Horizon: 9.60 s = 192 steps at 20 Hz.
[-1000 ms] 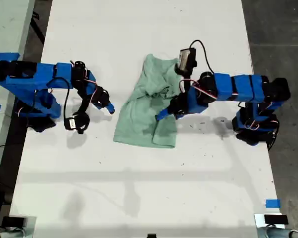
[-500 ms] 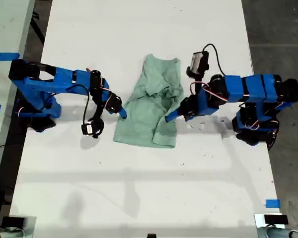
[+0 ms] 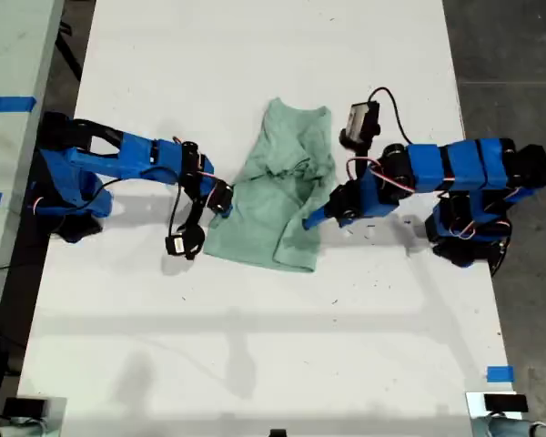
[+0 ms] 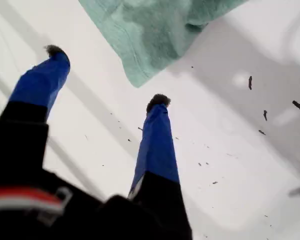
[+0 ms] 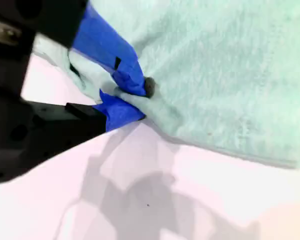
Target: Fold tshirt
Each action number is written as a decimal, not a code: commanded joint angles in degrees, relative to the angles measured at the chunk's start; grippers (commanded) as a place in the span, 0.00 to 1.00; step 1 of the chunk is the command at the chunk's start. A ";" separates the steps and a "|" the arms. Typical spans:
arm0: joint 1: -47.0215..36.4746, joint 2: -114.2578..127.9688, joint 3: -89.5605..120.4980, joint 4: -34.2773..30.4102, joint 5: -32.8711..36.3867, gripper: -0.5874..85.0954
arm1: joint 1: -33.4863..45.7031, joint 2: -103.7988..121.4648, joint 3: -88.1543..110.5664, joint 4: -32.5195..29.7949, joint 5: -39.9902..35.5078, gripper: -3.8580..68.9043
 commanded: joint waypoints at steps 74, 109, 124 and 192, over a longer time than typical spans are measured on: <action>7.73 19.51 12.74 -4.04 -2.55 0.25 | -5.19 14.59 15.03 -8.44 6.42 0.42; 16.70 31.46 -10.63 31.20 -5.71 0.23 | -6.24 17.93 19.07 -9.67 7.47 0.42; 16.70 87.63 47.64 20.74 -18.90 0.21 | -5.98 22.24 22.06 -6.68 9.84 0.42; -26.98 -25.58 -58.01 25.84 29.79 0.25 | 27.51 -38.94 -22.76 -19.69 -42.19 0.42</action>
